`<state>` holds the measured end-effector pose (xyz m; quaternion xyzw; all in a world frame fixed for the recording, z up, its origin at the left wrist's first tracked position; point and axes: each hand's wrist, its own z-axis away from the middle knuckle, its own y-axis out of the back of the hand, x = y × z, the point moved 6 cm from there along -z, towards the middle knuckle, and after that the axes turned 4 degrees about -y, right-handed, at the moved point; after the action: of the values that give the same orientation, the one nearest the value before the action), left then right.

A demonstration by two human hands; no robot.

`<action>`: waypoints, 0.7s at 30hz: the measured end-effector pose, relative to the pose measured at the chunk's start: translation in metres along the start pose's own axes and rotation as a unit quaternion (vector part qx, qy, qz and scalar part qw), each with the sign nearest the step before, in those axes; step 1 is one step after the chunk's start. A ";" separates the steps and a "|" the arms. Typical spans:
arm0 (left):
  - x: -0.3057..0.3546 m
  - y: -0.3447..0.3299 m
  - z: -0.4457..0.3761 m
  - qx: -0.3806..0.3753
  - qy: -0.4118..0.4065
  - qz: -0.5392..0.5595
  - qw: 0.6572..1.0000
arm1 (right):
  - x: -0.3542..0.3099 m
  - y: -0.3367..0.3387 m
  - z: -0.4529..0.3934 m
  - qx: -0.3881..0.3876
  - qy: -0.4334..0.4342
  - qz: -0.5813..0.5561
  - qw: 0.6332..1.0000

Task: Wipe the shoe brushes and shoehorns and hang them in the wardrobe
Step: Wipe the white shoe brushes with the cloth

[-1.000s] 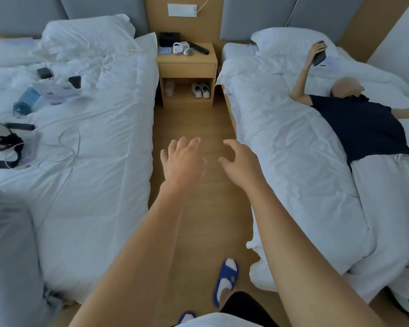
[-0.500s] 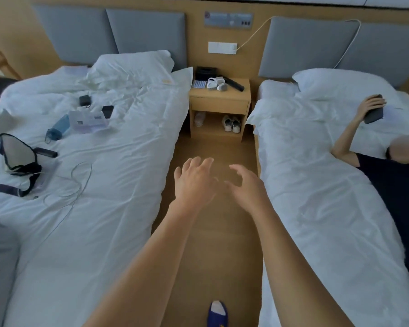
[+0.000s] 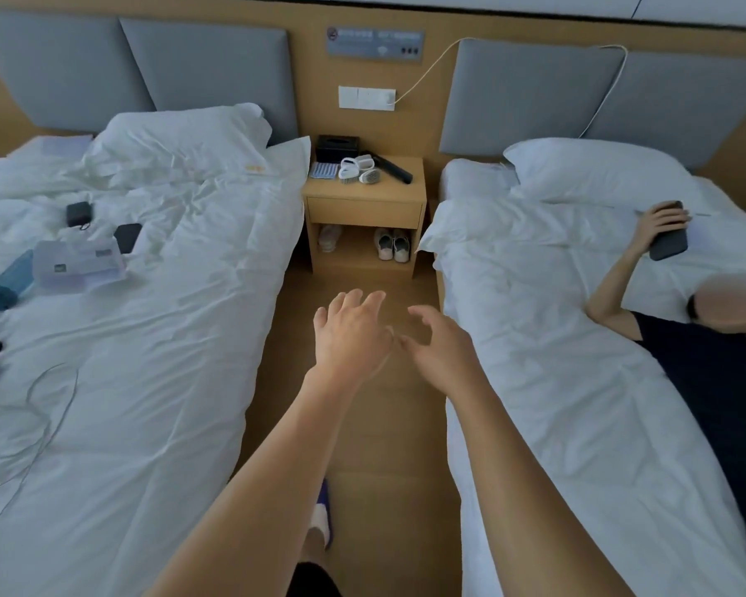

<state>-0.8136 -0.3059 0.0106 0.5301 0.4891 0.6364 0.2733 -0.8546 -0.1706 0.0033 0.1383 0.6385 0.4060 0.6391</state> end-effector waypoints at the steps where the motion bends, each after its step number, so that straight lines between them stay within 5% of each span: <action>1: -0.001 -0.002 -0.016 -0.005 -0.003 0.004 1.000 | -0.001 0.000 -0.015 0.002 -0.006 0.000 1.000; 21: -0.085 0.028 -0.346 -0.033 -0.039 0.030 0.998 | -0.098 -0.019 -0.338 0.020 -0.075 -0.013 0.997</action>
<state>-1.1100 -0.5050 0.0158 0.5594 0.4411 0.6389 0.2903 -1.1475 -0.3662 0.0093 0.1730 0.5984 0.3727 0.6878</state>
